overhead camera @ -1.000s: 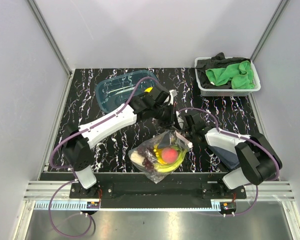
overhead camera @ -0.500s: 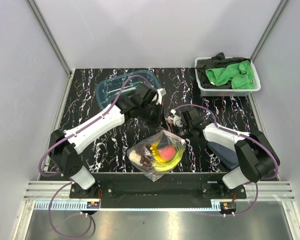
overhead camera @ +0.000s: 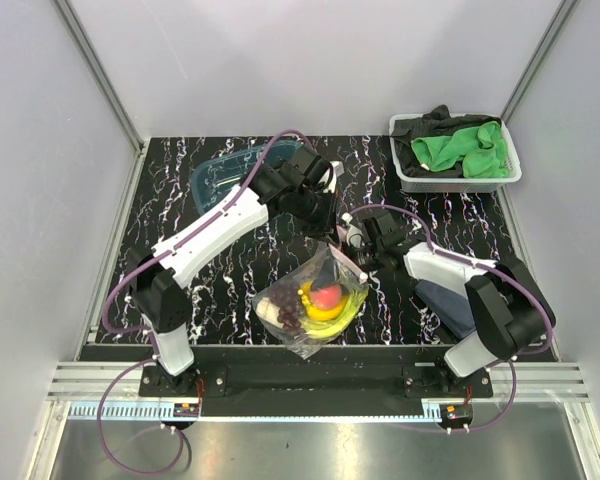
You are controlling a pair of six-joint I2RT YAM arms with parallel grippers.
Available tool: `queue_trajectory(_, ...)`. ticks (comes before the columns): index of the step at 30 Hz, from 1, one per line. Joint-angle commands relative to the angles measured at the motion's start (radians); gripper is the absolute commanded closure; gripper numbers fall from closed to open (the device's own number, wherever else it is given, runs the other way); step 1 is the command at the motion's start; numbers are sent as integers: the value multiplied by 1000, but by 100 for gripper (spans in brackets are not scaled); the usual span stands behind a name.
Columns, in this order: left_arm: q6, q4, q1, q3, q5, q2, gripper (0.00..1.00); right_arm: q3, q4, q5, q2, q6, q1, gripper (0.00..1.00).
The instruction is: Open the zip-top bag and remove the fake food
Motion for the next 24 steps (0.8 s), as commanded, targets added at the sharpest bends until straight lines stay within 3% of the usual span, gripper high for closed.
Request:
queue_trajectory(1,10,75,2,-33,-55,-53,100,9,3,39,46,13,5,7)
queue_trajectory(3,2,93,-9,-89,-55,-82,100,13,3,48,50,22,5,12)
queue_trajectory(11,-30,156,-3,-338,-76,-254,100,39,-16,99,-18,79,3,53)
queue_trajectory(24,-140,265,-12,-516,10,-384,100,269,-134,223,-78,134,-14,83)
